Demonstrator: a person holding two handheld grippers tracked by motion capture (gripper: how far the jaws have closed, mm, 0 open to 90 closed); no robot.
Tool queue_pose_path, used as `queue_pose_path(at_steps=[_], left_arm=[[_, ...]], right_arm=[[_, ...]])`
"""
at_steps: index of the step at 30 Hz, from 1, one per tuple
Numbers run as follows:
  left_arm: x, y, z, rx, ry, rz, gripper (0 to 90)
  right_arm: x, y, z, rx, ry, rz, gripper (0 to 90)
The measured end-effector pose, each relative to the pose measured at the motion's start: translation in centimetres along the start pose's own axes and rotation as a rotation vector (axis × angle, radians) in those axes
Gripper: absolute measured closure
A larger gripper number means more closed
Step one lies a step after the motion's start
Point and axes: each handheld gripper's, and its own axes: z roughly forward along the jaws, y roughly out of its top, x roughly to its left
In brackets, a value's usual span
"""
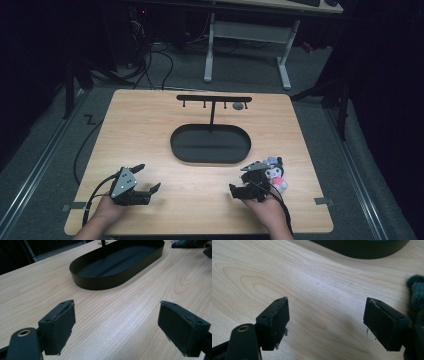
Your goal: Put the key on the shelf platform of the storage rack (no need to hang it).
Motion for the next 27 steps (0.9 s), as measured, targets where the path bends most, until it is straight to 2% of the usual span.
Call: queue_pose_path(at_steps=[1,8,16,18,21,24,27], left_arm=[[0.0,0.0,0.0,0.001,-0.003,-0.003,15.4],[0.0,-0.1,-0.1,-0.011,-0.006,-0.001,15.4],[0.0,0.0,0.0,-0.005,-0.008,-0.001,15.4],[0.0,0.0,-0.1,-0.005,-0.008,0.001,15.4],[0.0,0.0,-0.1,-0.002,-0.010,0.009,15.4],[0.0,0.0,-0.2,-0.007,-0.008,0.000,15.4],[0.0,0.0,-0.1,-0.007,-0.008,0.000,15.4]], right_arm=[[0.0,0.1,0.1,0.012,-0.005,-0.012,21.0],[0.3,1.0,-0.2,0.086,0.011,0.001,22.0],[0.1,2.3,-0.6,0.099,0.007,0.013,22.0],[0.0,2.6,-0.3,0.122,0.013,0.031,22.5],[-0.2,2.7,0.0,0.147,0.027,0.034,22.7],[-0.4,3.0,0.2,0.181,0.037,0.052,22.9],[-0.4,3.2,0.0,0.208,0.028,0.041,23.3]])
